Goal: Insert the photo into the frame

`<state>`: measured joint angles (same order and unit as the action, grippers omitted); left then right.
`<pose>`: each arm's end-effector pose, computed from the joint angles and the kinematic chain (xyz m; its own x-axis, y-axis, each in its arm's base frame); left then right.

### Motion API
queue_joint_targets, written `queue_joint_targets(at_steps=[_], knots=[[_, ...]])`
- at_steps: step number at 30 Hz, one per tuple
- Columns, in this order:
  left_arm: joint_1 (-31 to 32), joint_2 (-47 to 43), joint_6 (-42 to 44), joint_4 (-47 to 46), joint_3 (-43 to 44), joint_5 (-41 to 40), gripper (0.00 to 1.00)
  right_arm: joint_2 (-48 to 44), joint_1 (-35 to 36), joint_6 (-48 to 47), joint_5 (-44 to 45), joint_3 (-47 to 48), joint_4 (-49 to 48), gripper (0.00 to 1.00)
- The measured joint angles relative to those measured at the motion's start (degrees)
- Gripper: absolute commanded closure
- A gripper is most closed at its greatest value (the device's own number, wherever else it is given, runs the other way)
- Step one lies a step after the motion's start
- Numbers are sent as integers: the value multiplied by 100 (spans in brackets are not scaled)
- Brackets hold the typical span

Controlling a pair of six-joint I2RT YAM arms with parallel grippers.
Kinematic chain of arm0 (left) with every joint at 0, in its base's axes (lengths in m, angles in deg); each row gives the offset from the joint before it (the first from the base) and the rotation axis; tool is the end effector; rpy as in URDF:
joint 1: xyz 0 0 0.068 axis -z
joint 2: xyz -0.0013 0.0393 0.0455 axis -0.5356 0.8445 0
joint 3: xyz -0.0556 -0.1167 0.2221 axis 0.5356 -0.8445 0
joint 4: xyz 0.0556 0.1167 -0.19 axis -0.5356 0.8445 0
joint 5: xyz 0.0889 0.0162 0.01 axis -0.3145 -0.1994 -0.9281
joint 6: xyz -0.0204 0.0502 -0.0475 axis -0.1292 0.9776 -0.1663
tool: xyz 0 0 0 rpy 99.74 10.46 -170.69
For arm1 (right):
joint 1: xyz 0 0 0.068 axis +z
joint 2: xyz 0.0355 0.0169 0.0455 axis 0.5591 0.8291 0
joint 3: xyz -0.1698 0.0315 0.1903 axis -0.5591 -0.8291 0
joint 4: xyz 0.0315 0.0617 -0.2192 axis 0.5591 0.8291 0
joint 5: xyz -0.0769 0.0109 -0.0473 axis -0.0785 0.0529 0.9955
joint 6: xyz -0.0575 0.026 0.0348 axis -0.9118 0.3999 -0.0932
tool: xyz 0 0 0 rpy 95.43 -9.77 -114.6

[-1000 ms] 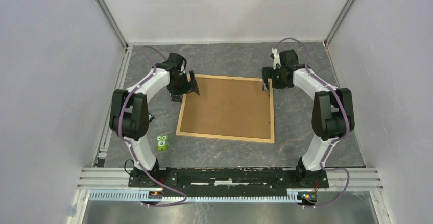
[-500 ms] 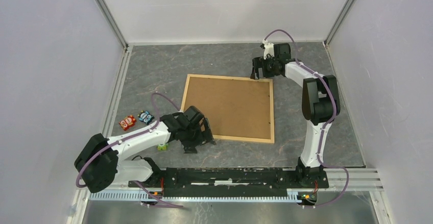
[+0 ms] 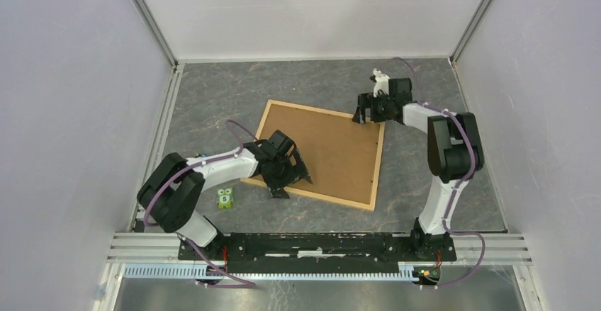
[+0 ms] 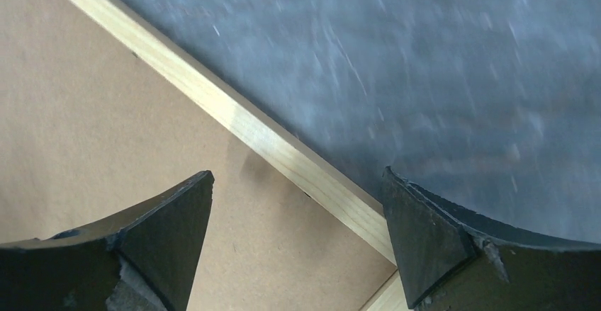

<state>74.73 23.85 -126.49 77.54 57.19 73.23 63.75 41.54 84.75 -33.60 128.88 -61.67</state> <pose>0.1848 -0.1822 0.1410 -0.9227 -0.3851 -0.0172 -0.3401 0.8343 -0.4340 0.3959 0.0761 0.1446 -0.7567 -0.0422 -0.6524 -0.3377 0.8797 0.3348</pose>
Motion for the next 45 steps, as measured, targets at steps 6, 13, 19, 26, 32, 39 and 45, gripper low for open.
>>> queue_joint_targets(at_steps=[6, 13, 19, 26, 32, 39, 45], knots=[[-992, 595, 839, 719, 708, 310, 0, -1488, -254, 295, 310, -2033, -614, 8], [-1757, 1694, 2162, 1469, 2227, 0, 0, -3316, -212, 872, 199, -4135, -1263, 9], [-1974, 2371, 2975, 1810, 3263, -168, 0, -4666, -13, 1364, 42, -5167, -1187, 8], [-1971, 1827, 3427, 1926, 3209, -415, 4, -5016, 140, 1001, 927, -4513, 841, 10], [-1976, 850, 3740, 2149, 2531, -433, 13, -4837, 70, 802, 1478, -3888, 1484, 28], [-1976, 1235, 3906, 2144, 2396, -63, 4, -4131, 50, 715, 1191, -3729, 1539, 40], [-1976, 1631, 3908, 2140, 2398, 133, 6, -4087, 111, 898, 595, -3947, 1252, 48]])
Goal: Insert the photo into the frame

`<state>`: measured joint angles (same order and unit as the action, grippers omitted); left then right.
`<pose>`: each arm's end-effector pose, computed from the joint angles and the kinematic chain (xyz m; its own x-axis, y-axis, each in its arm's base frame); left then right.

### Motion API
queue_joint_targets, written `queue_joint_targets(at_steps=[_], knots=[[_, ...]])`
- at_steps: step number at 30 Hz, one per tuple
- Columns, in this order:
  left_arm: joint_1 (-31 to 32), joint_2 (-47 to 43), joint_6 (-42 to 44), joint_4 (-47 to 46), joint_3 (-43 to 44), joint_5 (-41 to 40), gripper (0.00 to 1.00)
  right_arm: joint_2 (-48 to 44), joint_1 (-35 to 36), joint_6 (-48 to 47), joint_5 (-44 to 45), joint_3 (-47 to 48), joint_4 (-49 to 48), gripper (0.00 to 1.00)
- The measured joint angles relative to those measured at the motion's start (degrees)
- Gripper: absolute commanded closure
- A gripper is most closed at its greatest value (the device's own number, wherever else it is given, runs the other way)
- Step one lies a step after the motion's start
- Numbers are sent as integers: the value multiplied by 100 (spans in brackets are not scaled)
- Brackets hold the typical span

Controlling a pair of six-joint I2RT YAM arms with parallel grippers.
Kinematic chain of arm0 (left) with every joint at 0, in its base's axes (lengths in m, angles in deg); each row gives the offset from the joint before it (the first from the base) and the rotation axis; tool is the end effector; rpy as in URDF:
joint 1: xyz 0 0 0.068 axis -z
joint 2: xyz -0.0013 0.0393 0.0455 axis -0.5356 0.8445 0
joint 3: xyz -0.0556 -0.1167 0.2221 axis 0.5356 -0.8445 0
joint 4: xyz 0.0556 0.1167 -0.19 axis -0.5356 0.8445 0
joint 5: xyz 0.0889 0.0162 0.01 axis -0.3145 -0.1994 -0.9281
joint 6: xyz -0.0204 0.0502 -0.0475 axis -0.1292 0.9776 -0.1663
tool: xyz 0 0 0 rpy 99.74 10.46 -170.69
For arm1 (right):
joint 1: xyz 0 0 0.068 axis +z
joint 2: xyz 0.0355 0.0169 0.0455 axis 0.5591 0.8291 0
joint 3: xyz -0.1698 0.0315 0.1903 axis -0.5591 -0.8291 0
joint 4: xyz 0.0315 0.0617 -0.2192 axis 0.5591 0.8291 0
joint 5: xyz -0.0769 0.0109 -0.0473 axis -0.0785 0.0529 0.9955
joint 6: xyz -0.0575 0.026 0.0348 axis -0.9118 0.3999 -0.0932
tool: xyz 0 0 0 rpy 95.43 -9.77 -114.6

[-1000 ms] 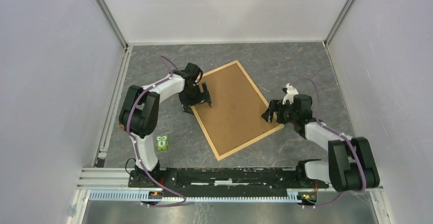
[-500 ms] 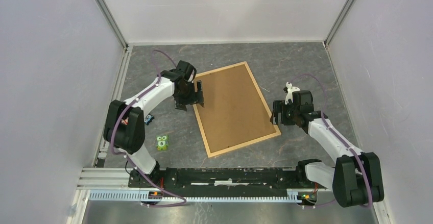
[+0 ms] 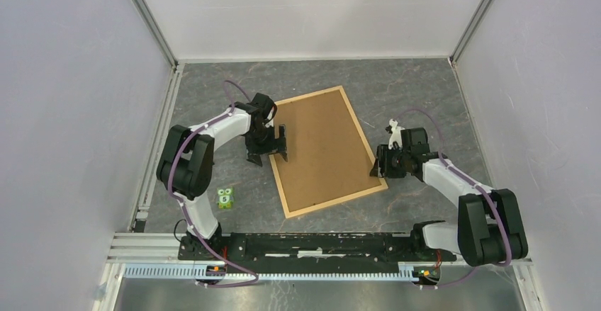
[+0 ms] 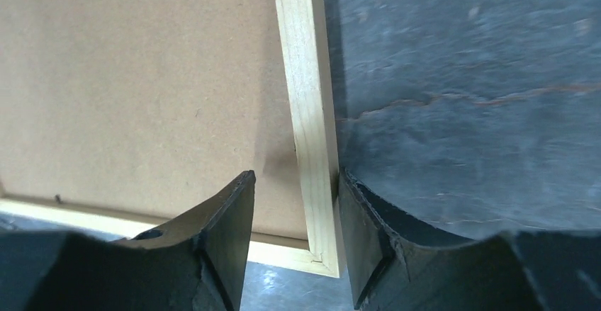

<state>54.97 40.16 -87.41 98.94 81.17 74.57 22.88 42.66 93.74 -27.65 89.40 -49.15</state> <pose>0.2820 -0.1298 0.1519 -0.9943 -0.0815 -0.0686 -0.0619 0.9662 -0.2502 0.2082 0.0496 0.1433 -0.8907 0.0745 -0.4484 -0.1048 0.9262 0.3621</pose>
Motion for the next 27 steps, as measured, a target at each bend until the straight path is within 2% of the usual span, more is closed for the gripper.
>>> queue_joint_targets(at_steps=[3, 5, 9, 13, 16, 19, 27], knots=[[0, 15, 33, -17, 0, -20, 15, -133, 52, 197, -343, -155, -85, 47], [0, 15, 127, -17, 0, -66, 25, -302, 107, 269, -433, -166, 26, 46], [0, 15, 260, -20, -13, -225, 38, -479, 138, 214, -13, 116, 557, 46], [4, -37, 332, -26, -203, -387, 42, -372, 136, -13, 678, 765, 1097, 47], [37, -37, 339, -20, -319, -450, 52, -192, 136, -240, 1005, 1078, 1281, 49], [90, -37, 341, -57, -332, -455, 60, -50, 153, -396, 1110, 1110, 1399, 52], [133, 11, 341, -35, -254, -468, 70, 590, 365, -678, 990, 1204, 1510, 54]])
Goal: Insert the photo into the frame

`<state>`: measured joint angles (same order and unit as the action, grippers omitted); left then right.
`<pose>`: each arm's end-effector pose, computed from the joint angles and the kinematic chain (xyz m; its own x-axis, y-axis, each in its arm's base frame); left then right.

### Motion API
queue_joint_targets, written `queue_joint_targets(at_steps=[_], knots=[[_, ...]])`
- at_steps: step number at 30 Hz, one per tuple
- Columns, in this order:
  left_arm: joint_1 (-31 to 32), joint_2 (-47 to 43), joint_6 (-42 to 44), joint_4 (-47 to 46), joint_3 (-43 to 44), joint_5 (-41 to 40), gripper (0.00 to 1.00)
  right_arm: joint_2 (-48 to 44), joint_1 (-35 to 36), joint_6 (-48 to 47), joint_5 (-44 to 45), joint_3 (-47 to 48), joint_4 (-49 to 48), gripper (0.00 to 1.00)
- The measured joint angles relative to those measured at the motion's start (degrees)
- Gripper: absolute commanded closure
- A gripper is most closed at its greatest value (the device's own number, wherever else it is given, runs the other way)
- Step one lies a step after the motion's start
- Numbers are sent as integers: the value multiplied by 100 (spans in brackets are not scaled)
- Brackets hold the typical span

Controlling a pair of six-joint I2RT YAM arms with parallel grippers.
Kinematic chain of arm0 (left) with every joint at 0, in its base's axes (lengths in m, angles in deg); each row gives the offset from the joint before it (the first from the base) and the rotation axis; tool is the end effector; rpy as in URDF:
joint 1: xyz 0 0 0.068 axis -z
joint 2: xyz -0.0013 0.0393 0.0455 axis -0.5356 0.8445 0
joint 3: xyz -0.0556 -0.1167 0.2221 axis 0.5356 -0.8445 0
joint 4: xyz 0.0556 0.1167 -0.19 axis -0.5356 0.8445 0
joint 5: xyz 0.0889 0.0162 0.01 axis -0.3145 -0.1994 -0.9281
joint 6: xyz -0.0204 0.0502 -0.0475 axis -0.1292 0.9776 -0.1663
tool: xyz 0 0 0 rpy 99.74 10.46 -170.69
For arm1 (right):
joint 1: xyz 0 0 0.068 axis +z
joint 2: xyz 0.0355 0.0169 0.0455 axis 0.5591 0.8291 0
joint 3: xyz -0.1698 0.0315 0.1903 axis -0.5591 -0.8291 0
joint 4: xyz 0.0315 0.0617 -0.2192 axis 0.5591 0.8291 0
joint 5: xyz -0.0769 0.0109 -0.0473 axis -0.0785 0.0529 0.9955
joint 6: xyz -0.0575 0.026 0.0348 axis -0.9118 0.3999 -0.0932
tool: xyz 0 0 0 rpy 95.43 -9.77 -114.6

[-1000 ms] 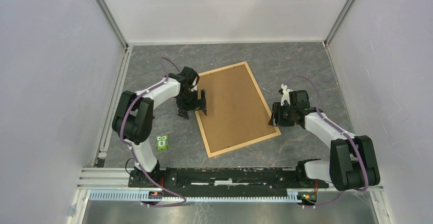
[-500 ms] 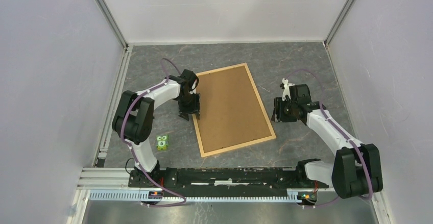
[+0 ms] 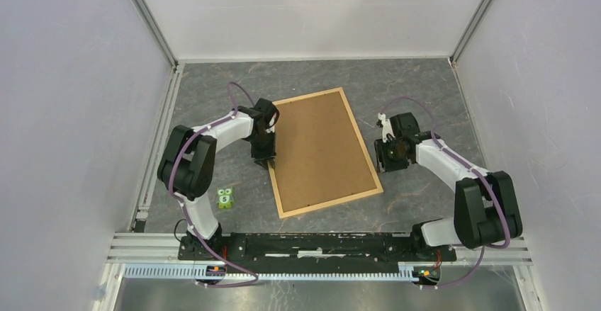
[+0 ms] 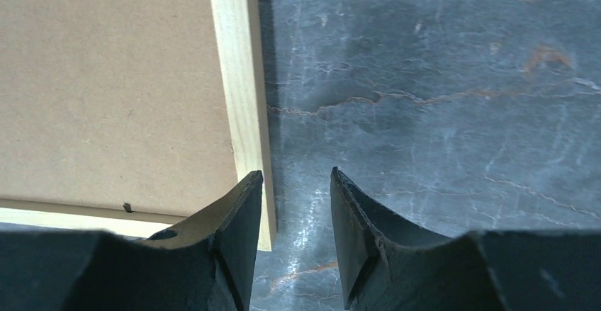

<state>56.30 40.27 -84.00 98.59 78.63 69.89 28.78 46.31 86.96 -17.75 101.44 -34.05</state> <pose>0.2734 -0.1286 0.1407 -0.9968 -0.0062 -0.0797 0.0064 0.9875 -0.1576 0.2227 0.0564 0.1599 -0.9265 -0.0997 -0.3627 -0.1666 0.9733 0.1581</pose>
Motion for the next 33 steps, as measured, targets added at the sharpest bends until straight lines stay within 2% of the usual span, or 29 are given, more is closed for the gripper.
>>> queue_joint_targets(at_steps=[7, 10, 15, 33], knots=[[-7, 74, 0, 96, 85, -7, 75, 492, 55, -39, -315, 157, -61, 56], [-7, 98, -2, 127, 114, -9, 81, 566, 68, -57, -387, 210, -72, 57], [-7, 98, -2, 131, 116, -15, 85, 638, 72, -61, -402, 264, -57, 58], [-7, 105, -2, 140, 125, -20, 88, 828, 133, -9, -391, 426, -46, 60]])
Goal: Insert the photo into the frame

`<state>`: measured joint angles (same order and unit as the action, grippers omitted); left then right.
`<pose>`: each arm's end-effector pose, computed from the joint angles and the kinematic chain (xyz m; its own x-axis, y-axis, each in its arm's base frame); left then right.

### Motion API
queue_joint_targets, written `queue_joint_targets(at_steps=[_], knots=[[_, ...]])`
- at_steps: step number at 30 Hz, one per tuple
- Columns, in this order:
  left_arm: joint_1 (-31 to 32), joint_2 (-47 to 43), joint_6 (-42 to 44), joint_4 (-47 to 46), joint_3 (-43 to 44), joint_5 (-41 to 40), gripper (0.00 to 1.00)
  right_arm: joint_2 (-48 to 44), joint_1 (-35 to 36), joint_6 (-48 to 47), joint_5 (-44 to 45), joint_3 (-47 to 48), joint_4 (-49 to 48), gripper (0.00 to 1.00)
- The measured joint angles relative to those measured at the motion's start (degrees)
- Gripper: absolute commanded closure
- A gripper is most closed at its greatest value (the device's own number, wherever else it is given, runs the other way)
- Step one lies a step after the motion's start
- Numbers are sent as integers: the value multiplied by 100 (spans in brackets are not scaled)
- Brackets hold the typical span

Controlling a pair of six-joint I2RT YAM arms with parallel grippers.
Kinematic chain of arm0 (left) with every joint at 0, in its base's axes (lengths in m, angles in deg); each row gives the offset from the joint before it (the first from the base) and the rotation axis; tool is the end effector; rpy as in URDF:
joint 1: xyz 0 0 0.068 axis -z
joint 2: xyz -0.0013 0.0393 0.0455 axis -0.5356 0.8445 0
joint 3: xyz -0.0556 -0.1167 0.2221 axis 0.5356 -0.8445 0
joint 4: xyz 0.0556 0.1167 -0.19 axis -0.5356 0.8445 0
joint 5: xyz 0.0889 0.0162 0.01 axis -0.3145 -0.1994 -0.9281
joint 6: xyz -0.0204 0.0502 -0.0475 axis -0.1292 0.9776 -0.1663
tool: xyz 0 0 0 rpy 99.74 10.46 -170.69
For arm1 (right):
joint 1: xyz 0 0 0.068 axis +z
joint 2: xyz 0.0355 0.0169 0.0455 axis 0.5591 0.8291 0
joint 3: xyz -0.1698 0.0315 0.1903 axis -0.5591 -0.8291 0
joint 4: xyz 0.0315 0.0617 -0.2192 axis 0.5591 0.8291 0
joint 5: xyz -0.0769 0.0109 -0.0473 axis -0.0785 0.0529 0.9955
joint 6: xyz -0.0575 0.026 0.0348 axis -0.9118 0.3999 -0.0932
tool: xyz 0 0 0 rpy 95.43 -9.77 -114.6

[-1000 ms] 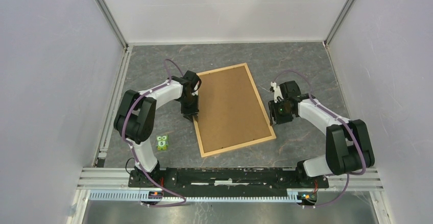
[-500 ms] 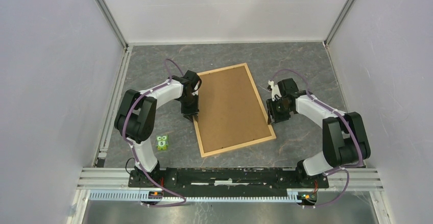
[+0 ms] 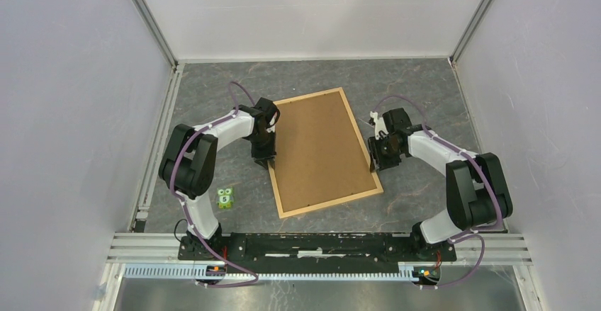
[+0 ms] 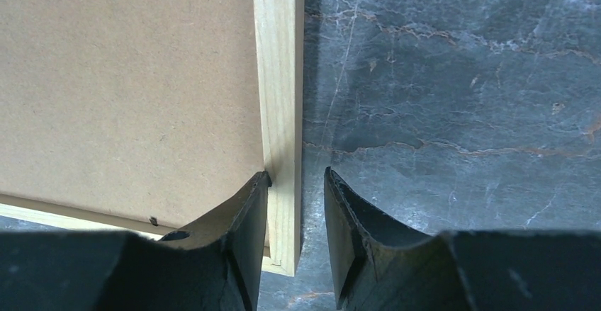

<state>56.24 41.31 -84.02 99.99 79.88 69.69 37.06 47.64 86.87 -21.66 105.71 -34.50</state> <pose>0.2753 -0.1289 0.1399 -0.9980 -0.0073 -0.0622 0.0019 0.9892 -0.1463 0.2417 0.0707 0.1477 -0.9457 -0.1292 -0.2984 -0.1993 0.9554 0.2180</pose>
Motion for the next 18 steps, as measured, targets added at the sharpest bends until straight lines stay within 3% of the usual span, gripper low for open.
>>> queue_joint_targets(at_steps=[18], knots=[[0, 20, 0, 22, 20, 2, 88, -15, 98, 55, 149, -68, -118, 59]])
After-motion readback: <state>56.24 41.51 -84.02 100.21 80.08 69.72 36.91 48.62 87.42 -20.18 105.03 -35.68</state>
